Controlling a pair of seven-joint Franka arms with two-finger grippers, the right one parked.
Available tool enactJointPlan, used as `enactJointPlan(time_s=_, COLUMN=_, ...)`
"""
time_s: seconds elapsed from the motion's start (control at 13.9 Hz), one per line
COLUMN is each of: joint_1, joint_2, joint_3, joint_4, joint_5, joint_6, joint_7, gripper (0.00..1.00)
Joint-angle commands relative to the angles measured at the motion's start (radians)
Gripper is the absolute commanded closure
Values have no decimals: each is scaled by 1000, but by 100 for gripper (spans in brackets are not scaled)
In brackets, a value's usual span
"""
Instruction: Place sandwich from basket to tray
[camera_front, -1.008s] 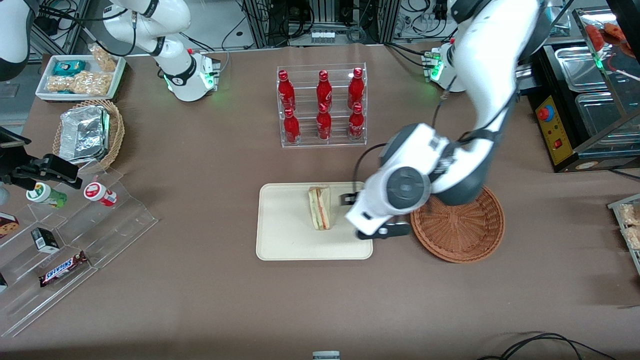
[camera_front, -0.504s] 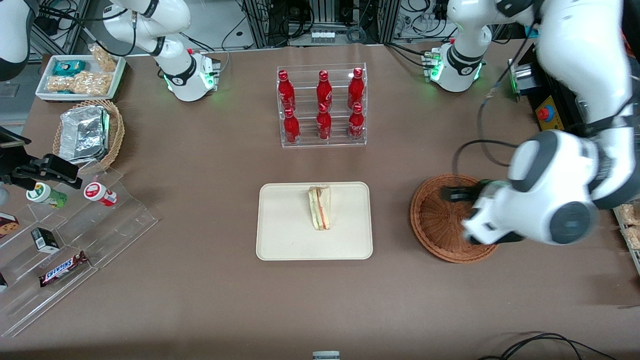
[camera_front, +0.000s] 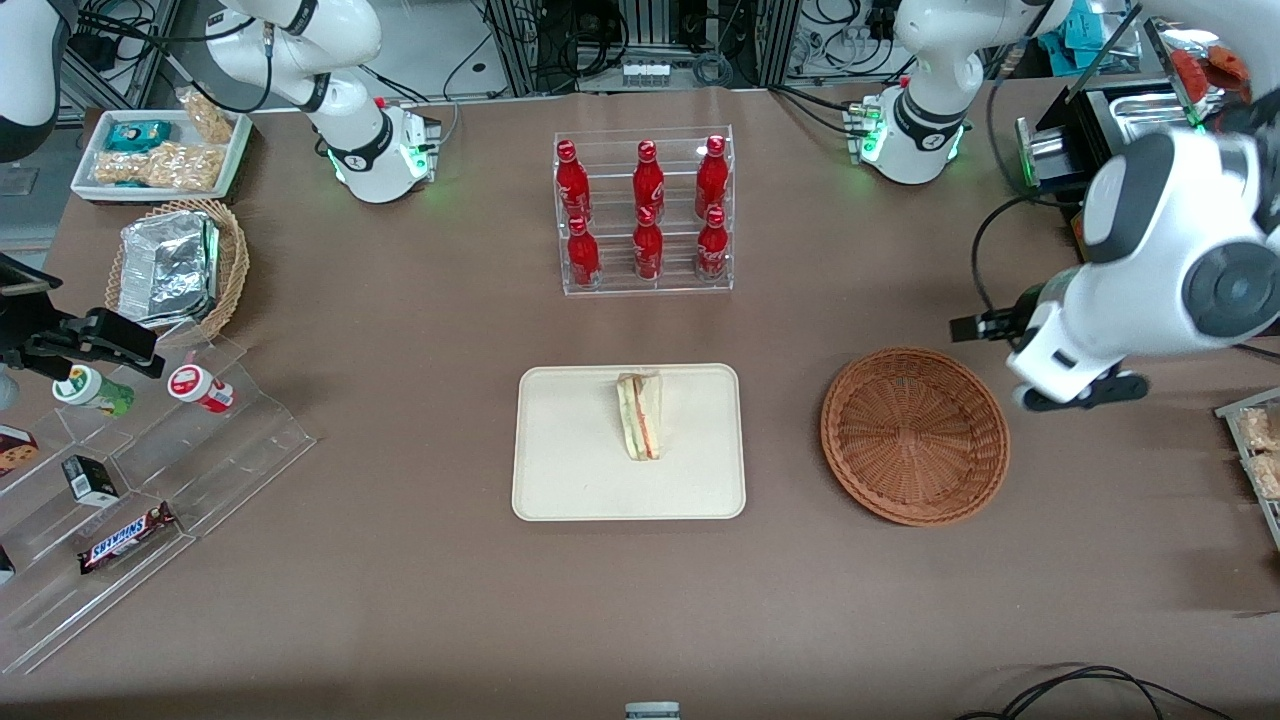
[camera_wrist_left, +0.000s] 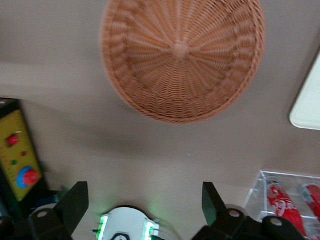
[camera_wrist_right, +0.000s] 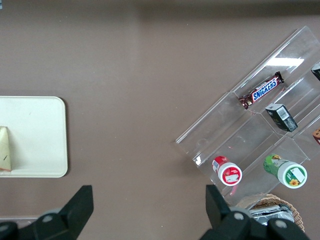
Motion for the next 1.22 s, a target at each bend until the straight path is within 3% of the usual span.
enactJointPlan(time_s=0.0, joint_1=48, joint_2=-98, joint_3=-3, joint_4=-16, joint_5=12, joint_6=12, joint_7=32, gripper=0)
enactJointPlan(time_s=0.14, joint_1=53, joint_2=-115, joint_3=5, joint_4=38, joint_5=6, joint_6=-52, joint_7=71, gripper=0)
enactJointPlan(time_s=0.36, joint_1=-50, joint_2=-163, joint_3=147, joint_4=104, joint_5=-17, joint_6=-147, joint_7=194, gripper=0)
enactJointPlan(time_s=1.15, joint_1=-58, joint_2=-167, joint_3=146, joint_4=209, joint_5=-23, joint_6=-233, joint_7=233, gripper=0)
